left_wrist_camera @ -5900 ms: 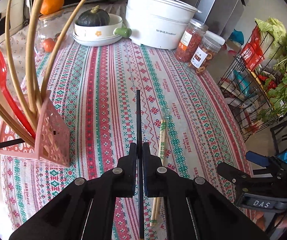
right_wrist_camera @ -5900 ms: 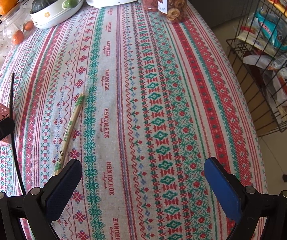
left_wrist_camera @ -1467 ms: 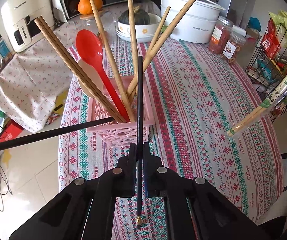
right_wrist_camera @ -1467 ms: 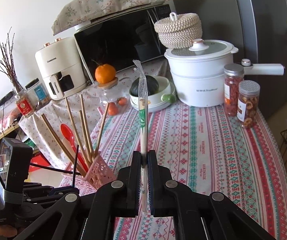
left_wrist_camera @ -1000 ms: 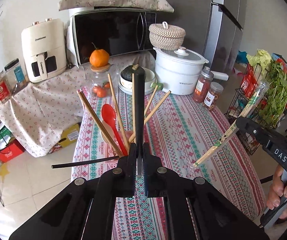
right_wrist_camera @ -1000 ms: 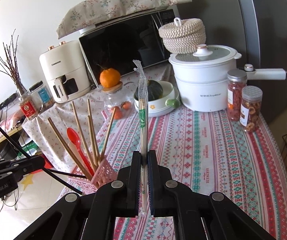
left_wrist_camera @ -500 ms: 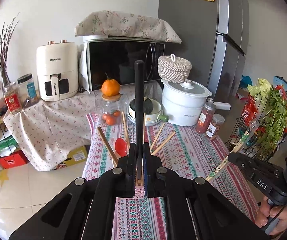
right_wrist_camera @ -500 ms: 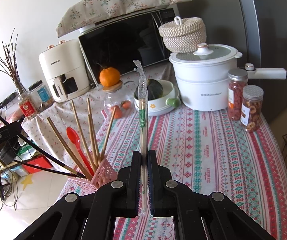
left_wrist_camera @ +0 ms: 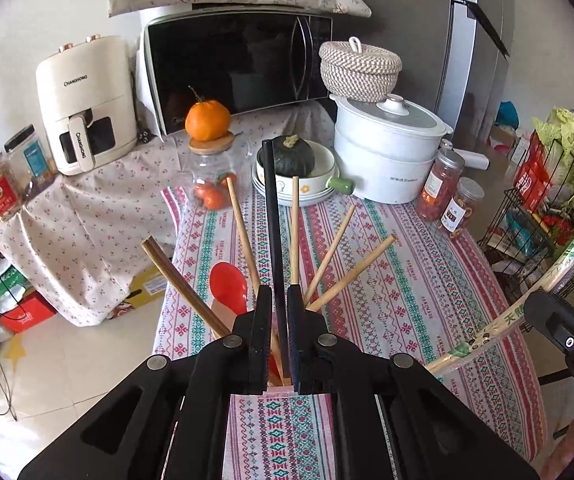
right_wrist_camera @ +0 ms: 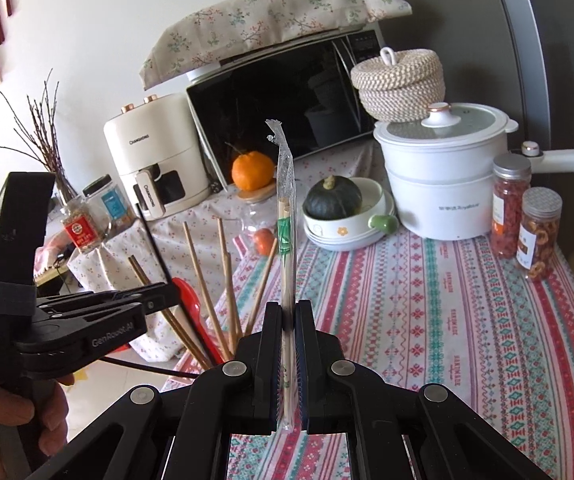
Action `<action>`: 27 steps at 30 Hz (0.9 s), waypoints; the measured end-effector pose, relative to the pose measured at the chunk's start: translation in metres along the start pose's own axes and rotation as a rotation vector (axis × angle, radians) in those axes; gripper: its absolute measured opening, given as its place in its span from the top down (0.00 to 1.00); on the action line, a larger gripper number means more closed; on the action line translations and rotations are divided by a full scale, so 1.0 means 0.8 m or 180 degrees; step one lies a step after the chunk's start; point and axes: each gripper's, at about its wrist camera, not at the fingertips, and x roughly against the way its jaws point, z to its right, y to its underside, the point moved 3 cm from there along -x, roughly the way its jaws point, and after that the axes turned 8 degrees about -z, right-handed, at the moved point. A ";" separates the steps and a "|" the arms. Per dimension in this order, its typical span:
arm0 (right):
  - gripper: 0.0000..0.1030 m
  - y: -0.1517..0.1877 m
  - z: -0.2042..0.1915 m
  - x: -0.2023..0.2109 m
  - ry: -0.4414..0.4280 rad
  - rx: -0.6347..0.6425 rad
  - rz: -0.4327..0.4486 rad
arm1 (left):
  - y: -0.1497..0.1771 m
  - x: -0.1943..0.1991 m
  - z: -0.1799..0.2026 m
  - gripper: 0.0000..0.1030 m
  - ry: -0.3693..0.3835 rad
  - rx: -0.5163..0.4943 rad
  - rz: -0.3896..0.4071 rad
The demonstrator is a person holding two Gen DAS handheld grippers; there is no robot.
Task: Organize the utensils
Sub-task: 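Lower the black chopstick into the basket with the left gripper while the right gripper lowers the wrapped chopsticks, then open both grippers and pull them back from the pink basket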
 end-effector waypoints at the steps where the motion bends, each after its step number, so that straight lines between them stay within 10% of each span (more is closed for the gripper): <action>1: 0.95 -0.002 -0.005 -0.001 -0.0009 0.0022 0.0015 | 0.000 0.002 -0.004 0.80 0.0005 0.0033 0.0019; 4: 0.95 -0.008 -0.022 -0.001 -0.0055 0.0080 0.0061 | 0.004 0.019 -0.015 0.55 0.0076 0.0138 0.0151; 27: 0.95 -0.016 -0.132 -0.103 0.0223 0.0716 0.0043 | 0.080 0.120 -0.114 0.43 0.0122 0.0397 0.0458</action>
